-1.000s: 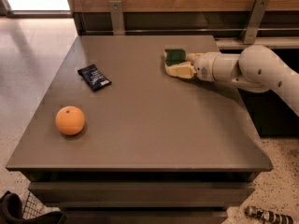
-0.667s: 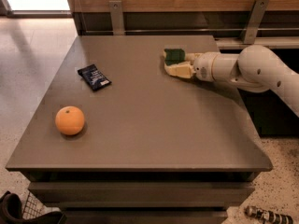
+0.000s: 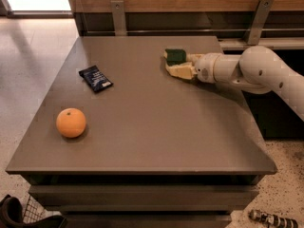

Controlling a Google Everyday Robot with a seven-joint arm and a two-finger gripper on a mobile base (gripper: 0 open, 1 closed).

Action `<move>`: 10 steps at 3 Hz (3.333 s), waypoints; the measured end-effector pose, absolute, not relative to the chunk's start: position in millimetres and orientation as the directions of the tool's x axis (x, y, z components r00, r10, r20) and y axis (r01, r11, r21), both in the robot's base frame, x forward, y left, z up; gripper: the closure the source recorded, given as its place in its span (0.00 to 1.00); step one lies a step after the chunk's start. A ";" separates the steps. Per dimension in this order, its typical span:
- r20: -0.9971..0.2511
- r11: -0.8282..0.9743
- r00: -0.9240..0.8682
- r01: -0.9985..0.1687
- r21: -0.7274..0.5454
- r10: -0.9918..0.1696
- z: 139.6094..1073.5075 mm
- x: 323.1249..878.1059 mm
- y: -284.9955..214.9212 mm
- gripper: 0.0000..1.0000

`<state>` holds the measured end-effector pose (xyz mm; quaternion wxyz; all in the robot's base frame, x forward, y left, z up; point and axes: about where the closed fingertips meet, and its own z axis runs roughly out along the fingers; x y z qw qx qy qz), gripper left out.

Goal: Move sponge near orange

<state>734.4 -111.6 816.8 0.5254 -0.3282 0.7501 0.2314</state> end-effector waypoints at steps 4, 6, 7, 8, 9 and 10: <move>-0.911 0.537 -0.118 -0.834 -0.125 -0.396 904.1 596.9 -120.5 1.00; -0.916 0.286 -0.034 -0.954 -0.089 -0.399 903.7 439.2 -42.0 1.00; -0.928 0.174 -0.002 -0.982 -0.068 -0.372 899.1 401.9 -5.7 1.00; -0.929 0.114 0.005 -0.992 -0.050 -0.370 884.7 399.2 20.9 1.00; -0.920 0.131 -0.013 -0.991 -0.042 -0.392 860.9 415.8 36.1 1.00; -0.918 0.139 -0.012 -0.989 -0.047 -0.395 858.8 420.1 39.8 0.87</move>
Offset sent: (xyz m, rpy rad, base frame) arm -0.0681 -0.0300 0.0822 -0.1176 -0.0724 0.0819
